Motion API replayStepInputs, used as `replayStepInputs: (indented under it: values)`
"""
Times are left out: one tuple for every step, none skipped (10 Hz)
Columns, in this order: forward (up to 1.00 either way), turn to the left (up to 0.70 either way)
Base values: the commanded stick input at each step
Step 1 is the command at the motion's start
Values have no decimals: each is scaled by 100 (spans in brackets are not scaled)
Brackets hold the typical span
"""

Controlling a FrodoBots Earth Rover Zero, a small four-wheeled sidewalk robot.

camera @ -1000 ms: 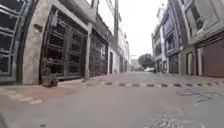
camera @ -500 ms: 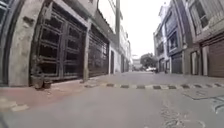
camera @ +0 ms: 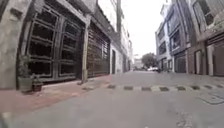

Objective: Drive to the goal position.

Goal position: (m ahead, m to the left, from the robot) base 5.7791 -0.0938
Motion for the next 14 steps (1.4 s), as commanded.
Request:
replayStepInputs:
  values:
    - [85, -6]
    - [85, -33]
    - [85, -34]
    - [85, -34]
    - [85, -34]
    - [85, -34]
    - [85, -34]
    - [85, -34]
    - [85, -34]
    - [85, -34]
    - [85, -34]
    - [85, -34]
    - [85, -34]
    - [85, -13]
